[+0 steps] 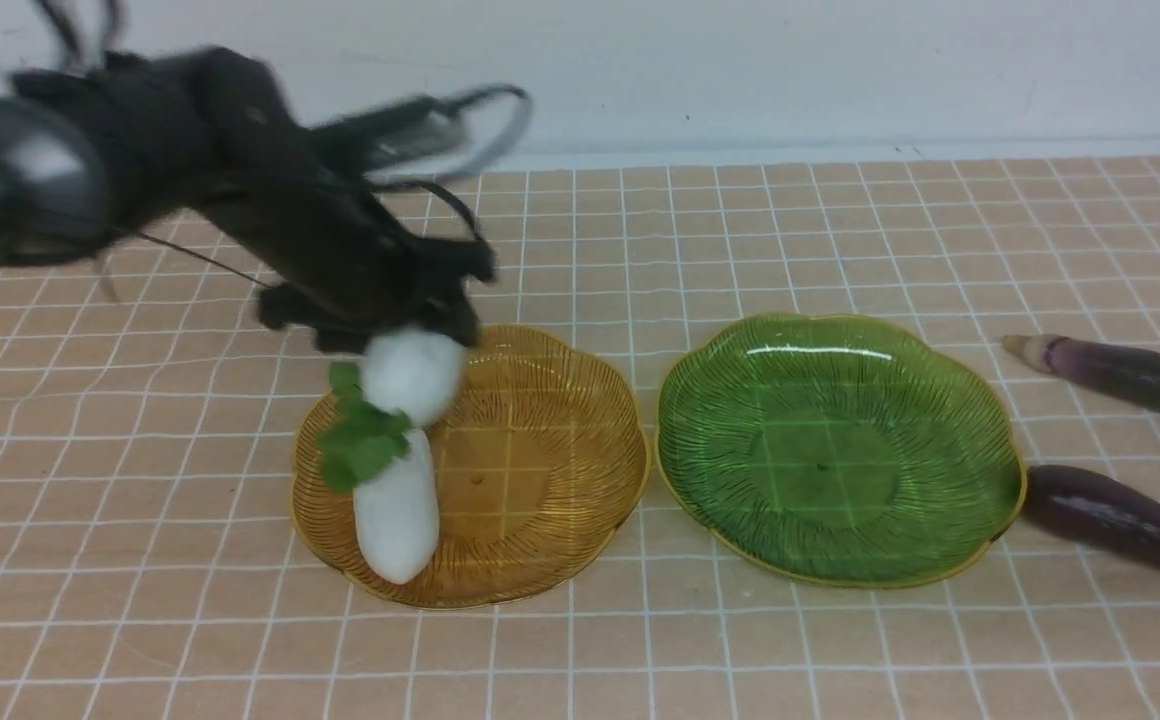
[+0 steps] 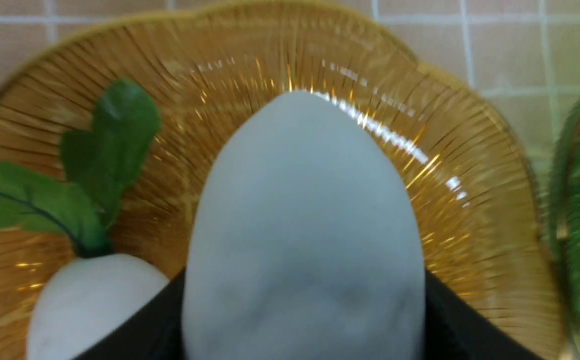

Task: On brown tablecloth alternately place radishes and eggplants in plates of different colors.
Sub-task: 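Pick up the white radish and place it in the left plate, then put the eggplants into the green plate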

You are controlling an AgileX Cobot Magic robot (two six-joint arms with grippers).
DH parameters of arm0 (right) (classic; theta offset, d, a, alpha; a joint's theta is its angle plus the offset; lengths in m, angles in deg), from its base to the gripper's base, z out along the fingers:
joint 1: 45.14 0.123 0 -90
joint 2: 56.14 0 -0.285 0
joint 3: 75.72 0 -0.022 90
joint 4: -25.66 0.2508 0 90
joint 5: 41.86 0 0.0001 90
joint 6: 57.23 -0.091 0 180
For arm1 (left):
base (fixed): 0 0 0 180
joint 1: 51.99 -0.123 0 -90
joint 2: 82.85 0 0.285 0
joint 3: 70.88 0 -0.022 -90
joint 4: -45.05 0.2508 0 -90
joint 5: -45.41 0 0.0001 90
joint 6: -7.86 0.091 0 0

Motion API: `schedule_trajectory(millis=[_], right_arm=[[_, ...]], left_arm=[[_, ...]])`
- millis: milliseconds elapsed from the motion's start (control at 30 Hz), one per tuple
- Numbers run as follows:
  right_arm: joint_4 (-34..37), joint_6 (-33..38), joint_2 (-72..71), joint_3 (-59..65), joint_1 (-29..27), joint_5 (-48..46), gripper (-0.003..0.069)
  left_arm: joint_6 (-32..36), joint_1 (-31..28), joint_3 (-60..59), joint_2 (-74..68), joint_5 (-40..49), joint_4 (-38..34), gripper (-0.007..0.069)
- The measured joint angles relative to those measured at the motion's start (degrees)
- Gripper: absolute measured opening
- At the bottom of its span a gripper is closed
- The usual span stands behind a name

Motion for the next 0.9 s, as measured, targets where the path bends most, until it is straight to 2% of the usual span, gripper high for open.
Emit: schedule_trajectory(millis=[133, 200, 267, 367, 467, 633, 900], right_arm=[[-6.7, -3.3, 8.2, -3.3, 0.0, 0.4, 0.0064], [-10.6, -5.1, 15.5, -4.9, 0.0, 1.6, 0.0141], [-14.3, -6.8, 24.2, -6.4, 0.0, 3.6, 0.0272], [-17.3, -7.3, 32.7, -8.9, 0.0, 4.4, 0.0397], [-18.9, -5.8, 40.0, -11.6, 0.0, 5.2, 0.0488], [-22.6, 2.0, 48.9, -16.7, 0.0, 7.0, 0.0547], [-25.1, 10.2, 60.1, -22.5, 0.0, 7.7, 0.0560]], left_arm=[[0.3, 0.6, -0.2, -2.2, -0.8, 0.5, 0.0466], [0.3, 0.6, -0.2, -2.2, -0.8, 0.5, 0.0558], [0.4, 0.5, -0.2, -1.6, 0.2, 0.5, 0.0622], [2.3, 0.5, -0.2, -0.8, 1.4, 0.5, 0.0638], [3.9, 0.5, -0.2, -0.4, 2.6, 0.3, 0.0630], [4.3, 0.5, -0.1, -0.2, 6.4, -0.9, 0.0590], [4.4, 0.5, -0.1, -0.2, 8.2, -1.4, 0.0519]])
